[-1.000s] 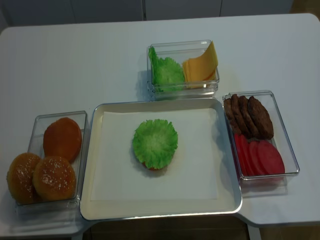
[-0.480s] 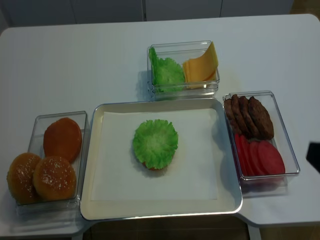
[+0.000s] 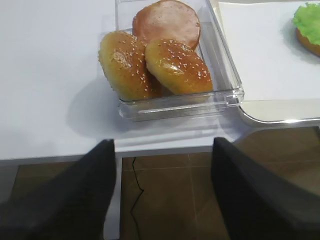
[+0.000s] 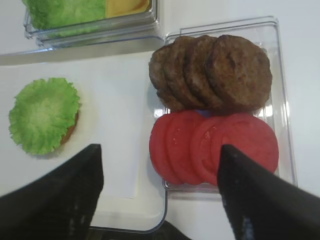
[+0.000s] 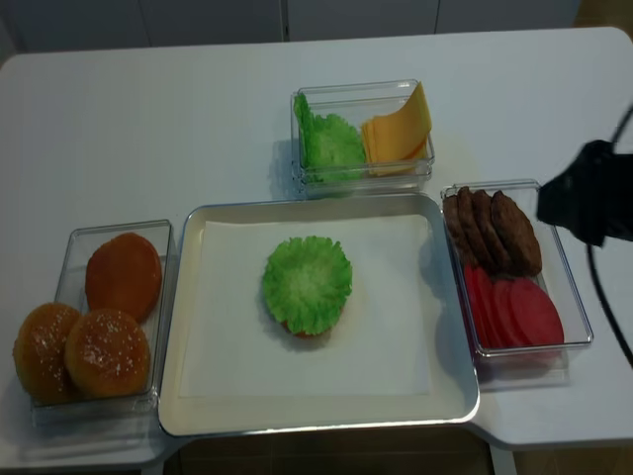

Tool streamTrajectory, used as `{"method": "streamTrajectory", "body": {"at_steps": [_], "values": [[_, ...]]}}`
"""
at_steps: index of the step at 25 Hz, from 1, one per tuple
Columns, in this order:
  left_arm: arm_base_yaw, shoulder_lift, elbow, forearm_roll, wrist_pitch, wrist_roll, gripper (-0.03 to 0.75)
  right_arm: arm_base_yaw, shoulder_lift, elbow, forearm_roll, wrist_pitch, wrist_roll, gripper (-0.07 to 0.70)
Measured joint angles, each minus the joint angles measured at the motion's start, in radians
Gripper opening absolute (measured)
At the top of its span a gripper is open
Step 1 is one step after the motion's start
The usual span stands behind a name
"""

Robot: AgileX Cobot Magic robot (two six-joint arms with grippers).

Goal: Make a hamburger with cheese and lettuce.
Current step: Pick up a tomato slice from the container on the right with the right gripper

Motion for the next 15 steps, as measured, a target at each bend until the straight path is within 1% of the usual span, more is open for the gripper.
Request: {"method": "streamTrajectory", "body": {"at_steps": [5,9,11,12,15], "values": [[0.0,0.0,0.0,0.0,0.0,0.0,0.445,0.158,0.141,-0.056,-0.139,-0.002,0.11,0.553],[0.0,0.0,0.0,0.0,0.0,0.0,0.445,0.286,0.238,-0.078,-0.271,-0.002,0.236,0.552],[0.0,0.0,0.0,0.0,0.0,0.0,0.445,0.335,0.276,-0.082,-0.325,-0.002,0.29,0.549],[0.0,0.0,0.0,0.0,0.0,0.0,0.445,0.367,0.298,-0.082,-0.358,-0.002,0.312,0.542],[0.0,0.0,0.0,0.0,0.0,0.0,0.445,0.425,0.342,-0.082,-0.43,0.002,0.383,0.5]]}}
